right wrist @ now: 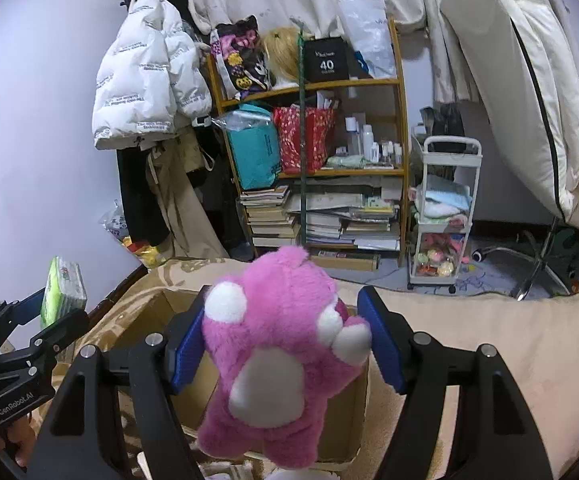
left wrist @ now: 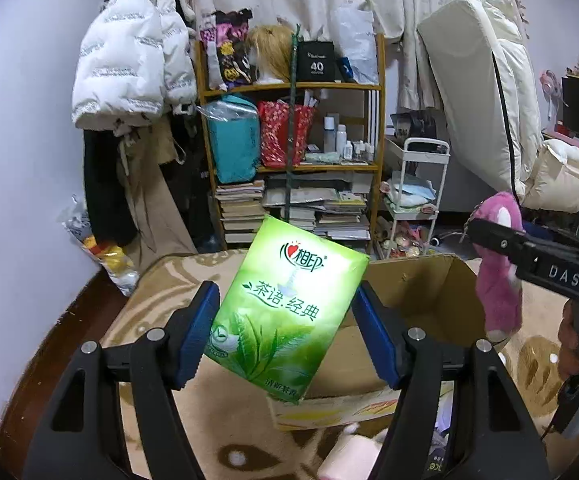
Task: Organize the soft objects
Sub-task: 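Lift the pink bear with the right tool while the left tool lifts the green tissue pack, then open both tools to drop the bear and tissue pack into the box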
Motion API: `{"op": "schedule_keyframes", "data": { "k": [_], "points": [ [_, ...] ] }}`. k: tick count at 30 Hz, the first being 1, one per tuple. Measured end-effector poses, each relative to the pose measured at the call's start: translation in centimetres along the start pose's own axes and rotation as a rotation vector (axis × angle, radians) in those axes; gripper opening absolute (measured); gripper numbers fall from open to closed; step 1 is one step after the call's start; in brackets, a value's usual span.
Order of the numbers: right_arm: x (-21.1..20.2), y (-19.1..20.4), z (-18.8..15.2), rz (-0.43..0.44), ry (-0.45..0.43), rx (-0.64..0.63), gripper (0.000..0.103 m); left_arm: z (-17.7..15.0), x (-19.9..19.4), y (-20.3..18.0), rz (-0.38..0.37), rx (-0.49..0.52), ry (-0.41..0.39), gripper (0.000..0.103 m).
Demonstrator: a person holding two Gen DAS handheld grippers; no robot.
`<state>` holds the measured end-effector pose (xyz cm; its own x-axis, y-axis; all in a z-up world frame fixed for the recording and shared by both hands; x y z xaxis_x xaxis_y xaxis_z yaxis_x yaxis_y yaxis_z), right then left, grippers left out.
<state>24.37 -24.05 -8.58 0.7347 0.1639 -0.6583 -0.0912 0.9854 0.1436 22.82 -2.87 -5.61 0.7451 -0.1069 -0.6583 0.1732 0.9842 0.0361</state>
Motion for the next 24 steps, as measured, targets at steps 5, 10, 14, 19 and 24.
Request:
{"op": "schedule_keyframes", "data": {
  "k": [5, 10, 14, 19, 24],
  "points": [
    [1.2, -0.8, -0.3, -0.018, -0.021, -0.002, 0.075, -0.6, 2.2, -1.4, -0.029, 0.018, 0.034, 0.068],
    [2.2, -1.3, -0.7, -0.011, -0.005, 0.010, 0.075, -1.3, 4.0, -2.5, -0.045, 0.044, 0.070, 0.068],
    [2.7, -1.1, -1.4, -0.029, 0.011, -0.029, 0.076, -1.9, 4.7, -2.9, -0.053, 0.051, 0.089, 0.069],
    [3.1, -0.7, -1.8, -0.010, 0.039, -0.035, 0.076, -2.7, 5.7, -3.2, -0.065, 0.056, 0.133, 0.070],
    [3.1, -0.8, -1.8, 0.000, 0.047, -0.031, 0.077, -2.3, 5.0, -3.2, -0.045, 0.070, 0.104, 0.087]
  ]
}}
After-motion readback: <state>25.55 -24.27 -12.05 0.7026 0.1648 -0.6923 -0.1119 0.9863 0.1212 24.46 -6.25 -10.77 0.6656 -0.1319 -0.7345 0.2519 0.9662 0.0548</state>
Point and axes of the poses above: each gripper's, at about its wrist camera, not at the fingertips, and x roughly the way its jaws point, y to its left, z to its top, the point moved 8 cm from there along x, roughly the way its jaws point, and after that the axes turned 11 degrees about y, right-handed, at the moved point
